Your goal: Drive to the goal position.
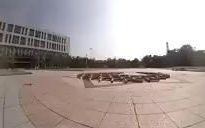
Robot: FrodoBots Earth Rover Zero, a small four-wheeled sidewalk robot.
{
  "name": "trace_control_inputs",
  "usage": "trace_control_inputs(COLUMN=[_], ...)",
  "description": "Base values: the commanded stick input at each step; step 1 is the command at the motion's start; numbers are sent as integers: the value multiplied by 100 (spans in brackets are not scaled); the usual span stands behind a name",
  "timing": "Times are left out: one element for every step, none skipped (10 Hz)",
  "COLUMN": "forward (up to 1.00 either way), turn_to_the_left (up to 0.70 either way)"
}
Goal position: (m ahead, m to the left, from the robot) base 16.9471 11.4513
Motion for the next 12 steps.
trace_control_inputs(forward=[5,5,4,5,5,5,5,5,5,4,5,5], turn_to_the_left=[0,0,0,0,0,0,0,0,0,0,0,0])
